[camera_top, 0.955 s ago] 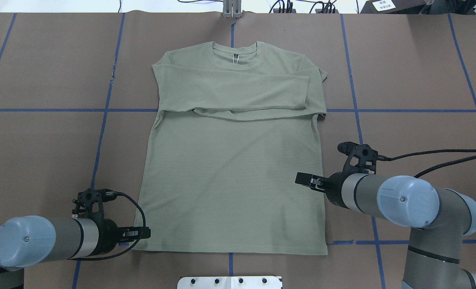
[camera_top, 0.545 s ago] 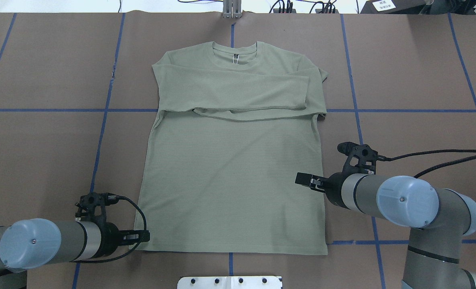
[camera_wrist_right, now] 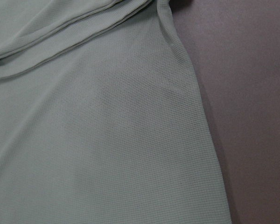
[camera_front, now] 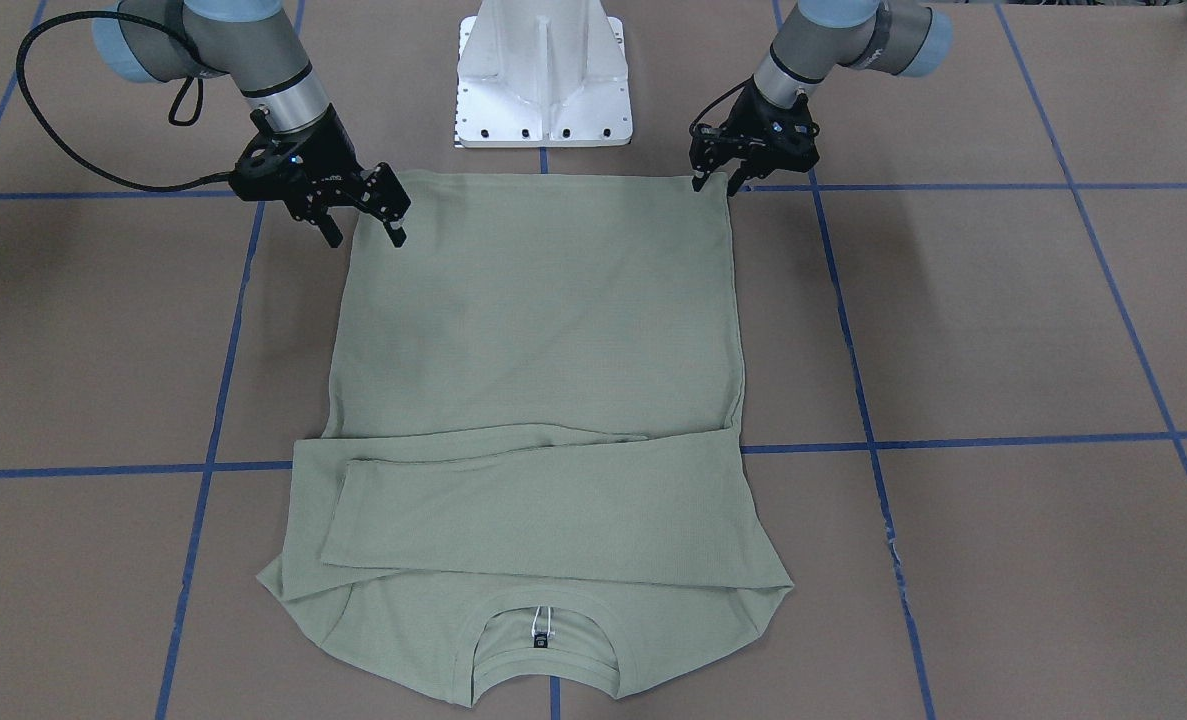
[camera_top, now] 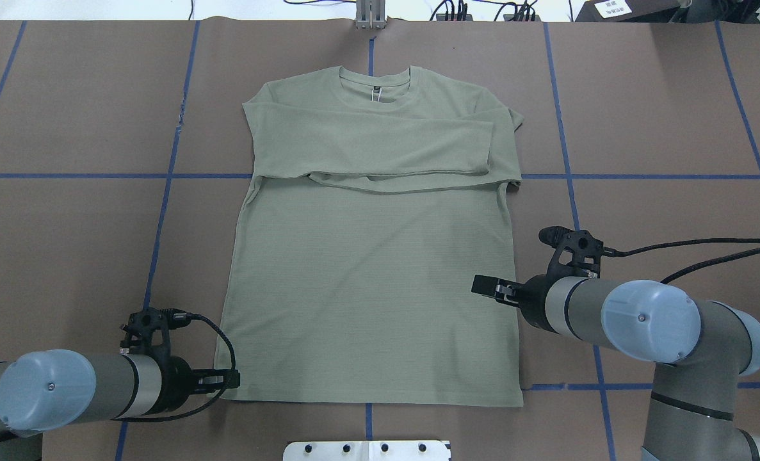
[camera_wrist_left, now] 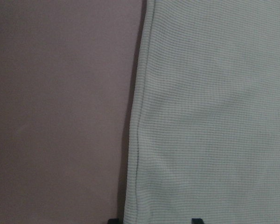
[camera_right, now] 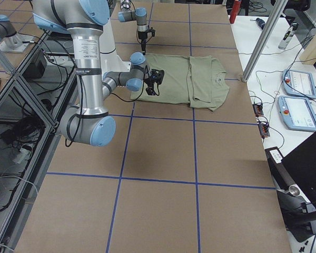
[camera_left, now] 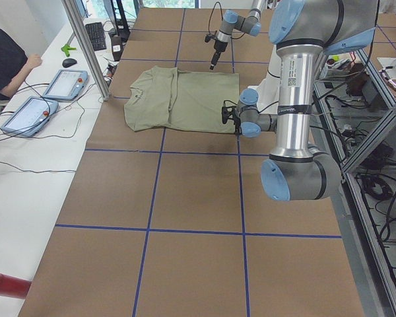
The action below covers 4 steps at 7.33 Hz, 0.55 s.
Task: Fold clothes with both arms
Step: 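Lower the left gripper onto the hem corner nearest it and grasp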
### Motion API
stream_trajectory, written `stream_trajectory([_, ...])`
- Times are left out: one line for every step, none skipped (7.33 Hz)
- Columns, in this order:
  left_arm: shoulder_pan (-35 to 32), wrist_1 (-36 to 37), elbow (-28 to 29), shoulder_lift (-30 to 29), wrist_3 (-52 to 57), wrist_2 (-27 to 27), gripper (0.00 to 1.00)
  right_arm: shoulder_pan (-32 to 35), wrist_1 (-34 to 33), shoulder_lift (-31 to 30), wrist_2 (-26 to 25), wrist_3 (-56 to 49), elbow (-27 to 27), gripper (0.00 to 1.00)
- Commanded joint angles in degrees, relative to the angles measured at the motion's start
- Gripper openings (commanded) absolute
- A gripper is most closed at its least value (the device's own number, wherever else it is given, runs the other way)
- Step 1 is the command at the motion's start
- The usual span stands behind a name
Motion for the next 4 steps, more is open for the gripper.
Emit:
stream_trajectory([0.5, 0.0, 0.0, 0.2, 0.0, 0.0, 0.61, 0.0, 0.0, -0.1, 0.0, 0.0, 0.0, 1.00])
stream_trajectory([0.9, 0.1, 0.3, 0.2, 0.0, 0.0, 0.61, 0.0, 0.0, -0.1, 0.0, 0.0, 0.0, 1.00])
stream_trajectory([1.1, 0.3, 0.3, 0.2, 0.0, 0.0, 0.61, 0.0, 0.1, -0.1, 0.0, 0.0, 0.0, 1.00])
stream_trajectory([1.1, 0.4, 0.4, 0.2, 0.0, -0.1, 0.61, 0.0, 0.1, -0.1, 0.0, 0.0, 0.0, 1.00])
